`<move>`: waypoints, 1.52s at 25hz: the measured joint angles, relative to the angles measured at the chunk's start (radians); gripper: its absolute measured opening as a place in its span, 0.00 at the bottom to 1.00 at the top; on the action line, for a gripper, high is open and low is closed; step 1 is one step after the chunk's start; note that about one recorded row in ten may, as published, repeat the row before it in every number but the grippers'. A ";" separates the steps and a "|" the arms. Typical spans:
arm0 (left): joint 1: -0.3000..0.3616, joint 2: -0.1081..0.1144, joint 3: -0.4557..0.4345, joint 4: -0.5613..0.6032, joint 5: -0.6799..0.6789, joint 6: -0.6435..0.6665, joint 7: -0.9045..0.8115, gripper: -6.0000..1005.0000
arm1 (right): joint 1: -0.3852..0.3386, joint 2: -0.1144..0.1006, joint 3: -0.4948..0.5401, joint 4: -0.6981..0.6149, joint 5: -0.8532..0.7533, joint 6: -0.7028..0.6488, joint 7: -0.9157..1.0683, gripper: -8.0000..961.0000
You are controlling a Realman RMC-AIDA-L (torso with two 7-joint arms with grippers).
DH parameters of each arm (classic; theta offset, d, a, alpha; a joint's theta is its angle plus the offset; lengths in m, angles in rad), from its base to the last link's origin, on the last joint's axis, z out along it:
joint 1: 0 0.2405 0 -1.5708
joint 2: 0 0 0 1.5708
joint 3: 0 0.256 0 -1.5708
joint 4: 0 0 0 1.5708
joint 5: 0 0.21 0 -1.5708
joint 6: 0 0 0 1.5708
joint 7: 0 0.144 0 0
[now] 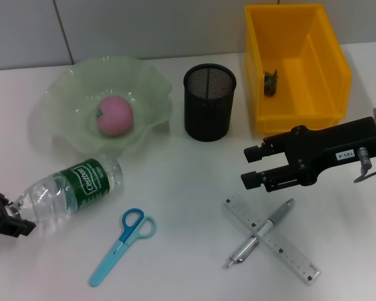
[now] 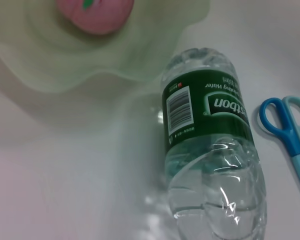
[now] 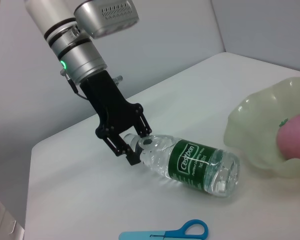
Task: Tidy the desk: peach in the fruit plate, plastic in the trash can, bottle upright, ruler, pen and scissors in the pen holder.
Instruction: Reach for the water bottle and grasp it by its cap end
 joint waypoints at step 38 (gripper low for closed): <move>-0.001 -0.010 -0.074 0.008 -0.012 0.047 0.064 0.45 | 0.008 0.000 -0.002 0.000 -0.003 0.002 0.009 0.69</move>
